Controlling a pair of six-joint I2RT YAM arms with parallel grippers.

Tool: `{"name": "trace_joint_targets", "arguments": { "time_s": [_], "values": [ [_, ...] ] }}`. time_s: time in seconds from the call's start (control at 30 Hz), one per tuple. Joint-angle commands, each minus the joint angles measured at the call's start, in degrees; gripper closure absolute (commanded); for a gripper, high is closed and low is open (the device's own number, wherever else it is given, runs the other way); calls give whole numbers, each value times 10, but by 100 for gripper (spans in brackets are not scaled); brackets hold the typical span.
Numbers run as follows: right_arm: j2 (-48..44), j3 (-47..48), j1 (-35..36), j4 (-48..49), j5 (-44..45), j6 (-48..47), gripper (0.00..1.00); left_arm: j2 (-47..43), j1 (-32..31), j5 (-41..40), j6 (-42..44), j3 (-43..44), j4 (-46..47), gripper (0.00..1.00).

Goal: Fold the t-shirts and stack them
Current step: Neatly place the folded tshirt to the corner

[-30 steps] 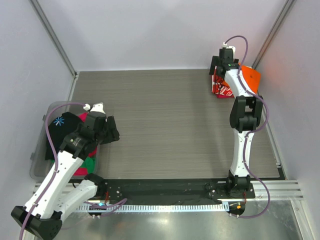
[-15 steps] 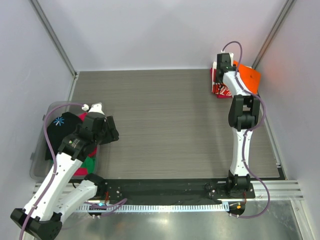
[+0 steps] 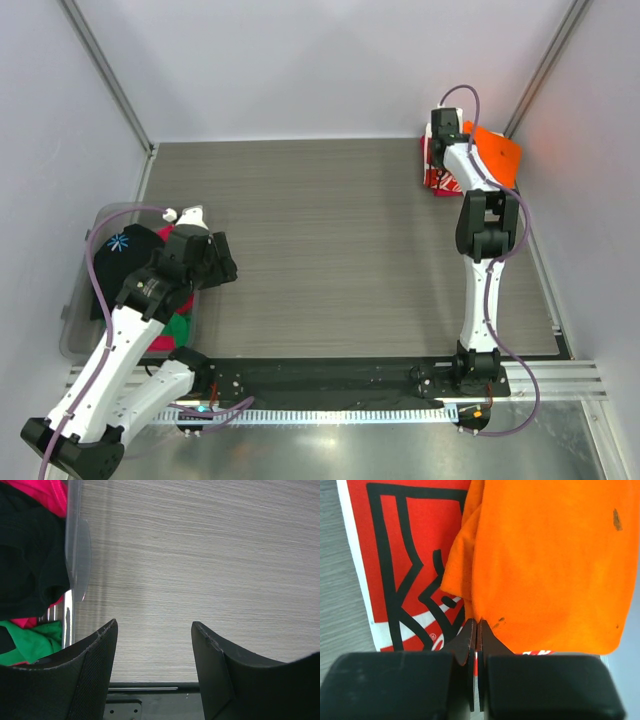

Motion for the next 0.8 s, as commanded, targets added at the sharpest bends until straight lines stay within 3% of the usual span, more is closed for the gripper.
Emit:
{"name": "trace_joint_targets", "arguments": {
  "time_s": [0.0,0.4,0.77],
  "values": [
    [-70,-7,4,-7,6,-5,99,-9,3,-11,0,-1,18,38],
    [-162,-72,10,-9,5,-3,99,-15,2,-7,2,-2,19,38],
    [-190,-179,13,8,-14,14,99,-19,3,-6,2,-2,21,38]
  ]
}}
